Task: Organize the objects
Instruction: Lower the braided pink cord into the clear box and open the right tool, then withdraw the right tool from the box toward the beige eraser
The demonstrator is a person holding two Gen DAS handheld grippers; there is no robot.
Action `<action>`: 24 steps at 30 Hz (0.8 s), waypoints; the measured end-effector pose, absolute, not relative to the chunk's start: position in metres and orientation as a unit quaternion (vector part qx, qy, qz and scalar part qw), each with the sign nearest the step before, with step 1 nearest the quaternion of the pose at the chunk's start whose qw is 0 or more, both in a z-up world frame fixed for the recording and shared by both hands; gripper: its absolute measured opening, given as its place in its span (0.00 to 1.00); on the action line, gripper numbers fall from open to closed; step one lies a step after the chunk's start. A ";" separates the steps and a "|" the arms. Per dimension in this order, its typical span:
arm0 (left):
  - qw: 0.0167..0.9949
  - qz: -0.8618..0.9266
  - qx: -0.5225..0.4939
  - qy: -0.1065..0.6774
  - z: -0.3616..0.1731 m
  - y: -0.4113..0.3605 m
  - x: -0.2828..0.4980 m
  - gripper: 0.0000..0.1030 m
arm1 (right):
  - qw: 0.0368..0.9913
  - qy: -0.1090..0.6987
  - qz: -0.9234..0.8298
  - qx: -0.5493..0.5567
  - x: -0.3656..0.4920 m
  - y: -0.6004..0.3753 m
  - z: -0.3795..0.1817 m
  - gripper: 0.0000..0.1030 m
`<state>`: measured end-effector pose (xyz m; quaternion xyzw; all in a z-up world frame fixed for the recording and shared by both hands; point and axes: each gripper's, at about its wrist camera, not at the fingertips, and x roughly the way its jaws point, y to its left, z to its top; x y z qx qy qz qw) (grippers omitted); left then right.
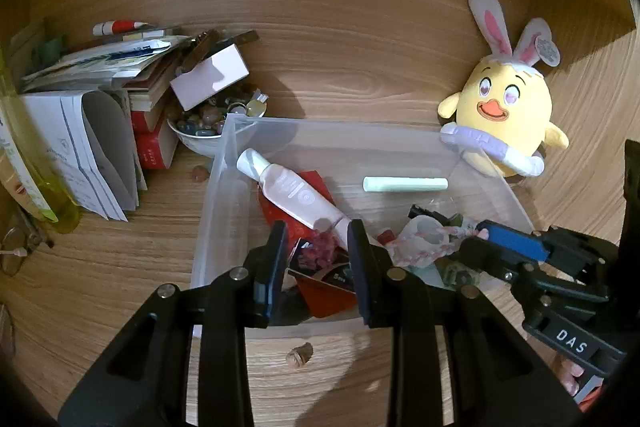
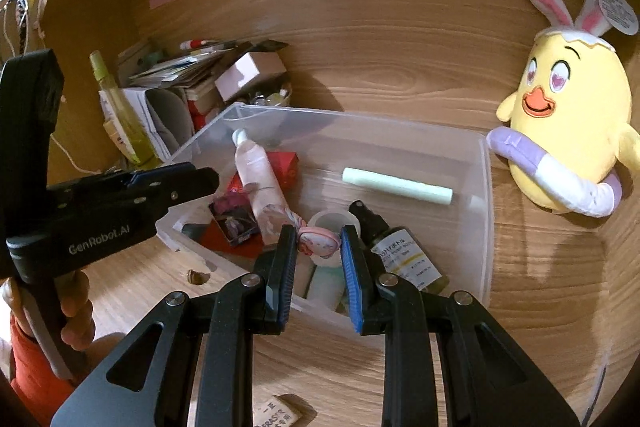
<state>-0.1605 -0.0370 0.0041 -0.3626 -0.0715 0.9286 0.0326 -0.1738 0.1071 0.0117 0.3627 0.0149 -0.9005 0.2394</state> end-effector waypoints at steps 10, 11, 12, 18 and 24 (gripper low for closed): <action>0.041 0.936 -0.343 -0.067 0.018 -0.033 -0.142 0.58 | 0.208 0.042 -0.918 0.336 -0.165 0.104 0.020 0.50; 0.041 0.937 -0.340 -0.065 0.020 -0.032 -0.139 0.64 | 0.205 0.046 -0.920 0.330 -0.163 0.103 0.023 0.50; 0.039 0.939 -0.336 -0.063 0.023 -0.031 -0.136 0.68 | 0.204 0.048 -0.922 0.326 -0.161 0.103 0.025 0.50; 0.036 0.950 -0.305 -0.055 0.043 -0.029 -0.111 0.88 | 0.195 0.053 -0.934 0.294 -0.144 0.107 0.041 0.72; 0.027 0.957 -0.286 -0.042 0.055 -0.031 -0.086 0.93 | 0.196 0.052 -0.939 0.277 -0.122 0.113 0.052 0.82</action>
